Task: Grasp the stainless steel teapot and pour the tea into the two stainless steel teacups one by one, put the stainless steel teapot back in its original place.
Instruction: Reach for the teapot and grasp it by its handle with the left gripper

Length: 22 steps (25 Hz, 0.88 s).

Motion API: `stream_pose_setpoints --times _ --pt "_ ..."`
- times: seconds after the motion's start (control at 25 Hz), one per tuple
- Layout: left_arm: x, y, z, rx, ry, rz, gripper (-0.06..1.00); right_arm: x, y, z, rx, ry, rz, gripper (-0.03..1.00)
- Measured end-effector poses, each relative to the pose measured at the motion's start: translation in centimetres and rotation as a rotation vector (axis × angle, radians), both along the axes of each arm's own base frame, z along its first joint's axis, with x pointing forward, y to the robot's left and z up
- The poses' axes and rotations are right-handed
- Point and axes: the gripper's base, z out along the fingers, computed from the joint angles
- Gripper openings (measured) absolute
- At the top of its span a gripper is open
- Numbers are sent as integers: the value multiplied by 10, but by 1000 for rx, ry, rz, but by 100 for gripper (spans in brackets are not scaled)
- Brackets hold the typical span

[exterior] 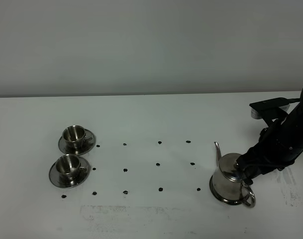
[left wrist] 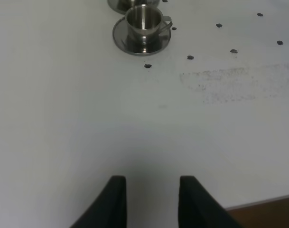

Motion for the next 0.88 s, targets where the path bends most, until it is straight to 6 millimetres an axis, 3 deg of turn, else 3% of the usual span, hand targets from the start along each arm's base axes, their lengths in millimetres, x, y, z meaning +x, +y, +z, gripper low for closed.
stream_pose_setpoints --times 0.24,0.4,0.6,0.76,0.88 --pt "0 0 0 0 0 0 30 -2 -7 2 -73 13 -9 35" --pt "0 0 0 0 0 0 30 -9 -13 26 -148 -56 -55 35" --pt "0 0 0 0 0 0 30 -33 9 72 -116 -180 -55 35" --pt "0 0 0 0 0 0 30 -45 34 76 -88 -162 -47 35" --pt "0 0 0 0 0 0 30 -45 36 70 -103 -134 -50 35"
